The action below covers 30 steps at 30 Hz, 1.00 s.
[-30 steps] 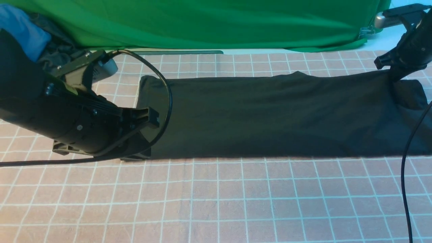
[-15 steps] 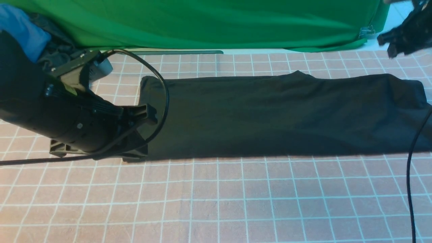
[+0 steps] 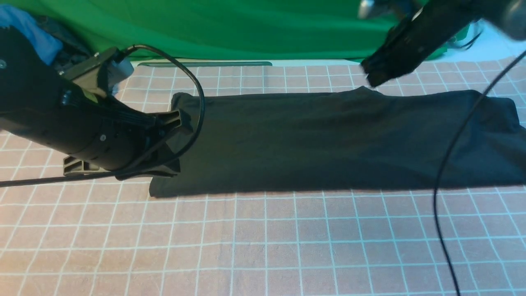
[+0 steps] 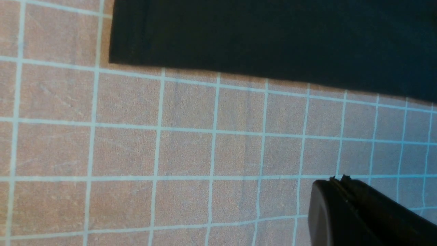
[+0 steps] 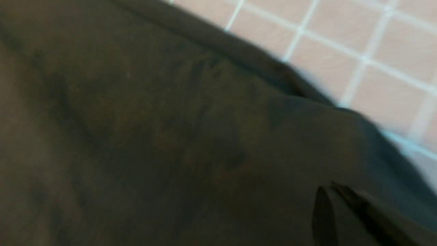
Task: Fold a long-sleeved shirt over a pink coffee tablecloth.
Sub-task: 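Pull the folded dark garment lengthwise by its ends to straighten it flat on the table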
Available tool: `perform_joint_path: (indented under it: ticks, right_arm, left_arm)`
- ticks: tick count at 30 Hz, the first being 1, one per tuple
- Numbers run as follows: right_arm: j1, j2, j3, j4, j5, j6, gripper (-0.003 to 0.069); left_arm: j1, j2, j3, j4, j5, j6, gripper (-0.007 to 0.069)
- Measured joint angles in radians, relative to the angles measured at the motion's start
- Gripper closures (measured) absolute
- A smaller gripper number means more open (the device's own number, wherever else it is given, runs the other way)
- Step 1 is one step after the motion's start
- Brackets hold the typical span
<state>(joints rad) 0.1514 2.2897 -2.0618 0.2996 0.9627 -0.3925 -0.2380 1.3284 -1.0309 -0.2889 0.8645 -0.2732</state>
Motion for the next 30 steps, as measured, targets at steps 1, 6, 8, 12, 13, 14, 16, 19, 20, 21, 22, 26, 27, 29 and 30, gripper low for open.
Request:
perform_joint_path:
  ticks: [1,6,8,12,13,14,16,19,20,21,22,26,27,29,30]
  right_arm:
    - [0.006,0.019,0.001,-0.001,-0.012,0.0,0.0624]
    - [0.016,0.1,0.005,-0.003,-0.122,0.0,0.0622]
    - [0.016,0.113,0.005,-0.007,-0.168,0.001,0.062]
    - [0.009,0.118,0.004,-0.026,-0.268,0.01,0.0617]
    - [0.002,0.118,-0.001,-0.026,-0.276,0.012,0.0617]
    - [-0.003,0.118,-0.007,-0.028,-0.27,0.015,0.0617]
    - [-0.026,0.117,-0.037,-0.033,-0.22,0.03,0.0617]
    - [-0.08,0.089,-0.112,-0.063,-0.054,0.05,0.0616]
    - [-0.098,0.075,-0.126,-0.072,-0.004,0.053,0.0616]
    - [-0.137,0.037,-0.16,-0.092,0.089,0.068,0.0616]
    - [-0.153,0.021,-0.17,-0.096,0.12,0.076,0.0616]
    - [-0.255,-0.092,-0.174,-0.105,0.221,0.142,0.0616]
    - [-0.278,-0.119,-0.16,-0.107,0.226,0.153,0.0616]
    - [-0.33,-0.193,-0.09,-0.119,0.234,0.177,0.0616]
    - [-0.342,-0.213,-0.065,-0.125,0.237,0.182,0.0616]
  left_arm:
    - [0.0,0.0,0.0,0.0,0.002,-0.001,0.0611]
    - [0.0,0.0,0.0,0.0,0.012,-0.002,0.0611]
    - [0.0,0.0,0.0,0.0,0.025,-0.01,0.0611]
    - [0.0,0.0,0.0,-0.006,0.055,-0.022,0.0611]
    - [0.0,0.0,0.0,-0.007,0.062,-0.022,0.0611]
    - [0.0,0.0,0.0,-0.008,0.068,-0.023,0.0611]
    - [0.0,-0.001,0.0,-0.012,0.076,-0.023,0.0611]
    - [0.0,-0.013,0.0,-0.012,0.077,-0.019,0.0611]
    - [0.0,-0.017,0.0,-0.012,0.077,-0.016,0.0611]
    - [0.0,-0.028,0.0,-0.014,0.077,-0.008,0.0611]
    - [0.0,-0.03,0.0,-0.014,0.076,-0.005,0.0611]
    - [0.0,-0.061,0.0,-0.014,0.073,-0.001,0.0611]
    - [0.0,-0.066,0.0,-0.014,0.073,-0.001,0.0611]
    - [0.0,-0.081,0.0,-0.014,0.074,0.003,0.0611]
    - [0.0,-0.084,0.0,-0.014,0.076,0.007,0.0611]
